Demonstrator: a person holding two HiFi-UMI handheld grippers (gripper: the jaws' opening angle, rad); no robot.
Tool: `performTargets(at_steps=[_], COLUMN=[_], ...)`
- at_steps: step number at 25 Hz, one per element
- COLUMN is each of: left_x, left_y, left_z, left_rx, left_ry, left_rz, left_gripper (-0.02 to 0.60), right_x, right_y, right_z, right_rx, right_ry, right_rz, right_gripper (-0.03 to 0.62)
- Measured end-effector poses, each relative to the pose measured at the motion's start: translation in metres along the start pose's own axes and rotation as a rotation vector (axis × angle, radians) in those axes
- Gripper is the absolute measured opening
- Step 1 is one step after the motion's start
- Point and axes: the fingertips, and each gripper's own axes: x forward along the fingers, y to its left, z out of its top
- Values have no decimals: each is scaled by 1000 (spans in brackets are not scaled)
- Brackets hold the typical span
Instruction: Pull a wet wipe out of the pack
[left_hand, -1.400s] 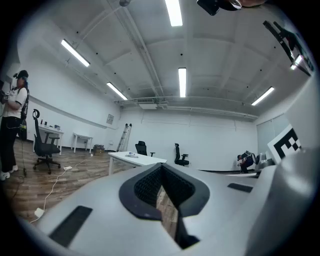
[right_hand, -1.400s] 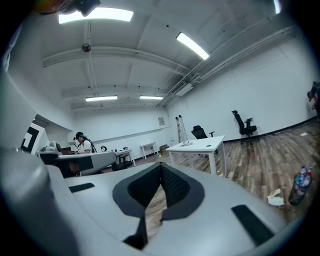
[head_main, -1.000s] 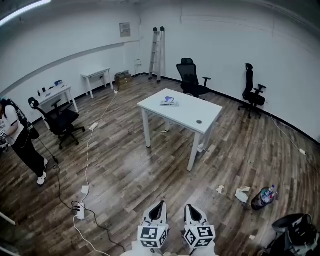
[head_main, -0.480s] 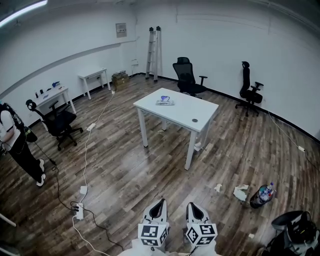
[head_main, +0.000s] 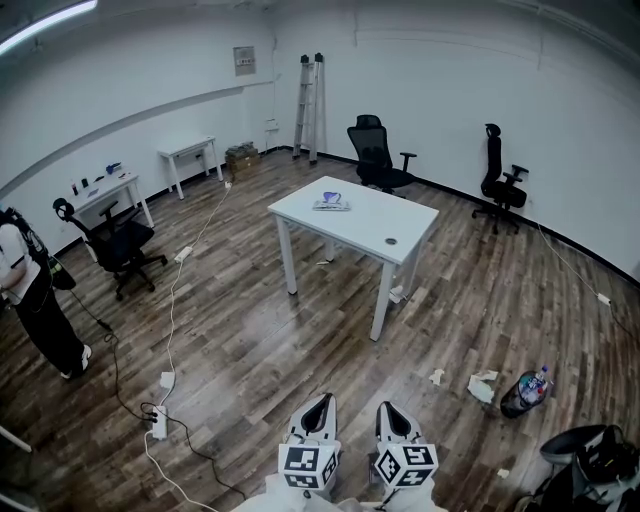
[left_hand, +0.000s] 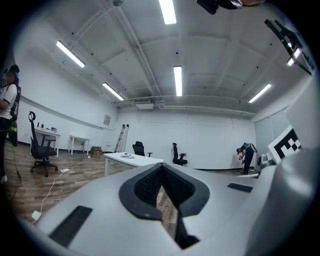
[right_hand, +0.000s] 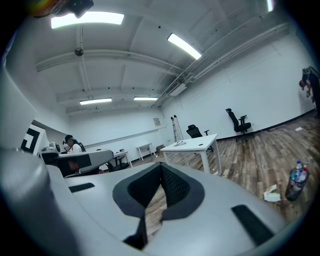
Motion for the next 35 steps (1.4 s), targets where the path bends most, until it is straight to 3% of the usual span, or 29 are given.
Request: performTargets(at_steps=[18,35], left_x=[33,106], left_y=[9,37], left_z=[-3,-7], left_rx=[-2,-11], left_ry=[-7,12], left_rz=[-10,-20], left_gripper=[-2,-2], right_x=[36,105], right_y=[-16,-42], right_z=[8,17], right_rx=[7,39], right_ry=[-10,7], right_rz=[-3,-18], right_gripper=[9,9])
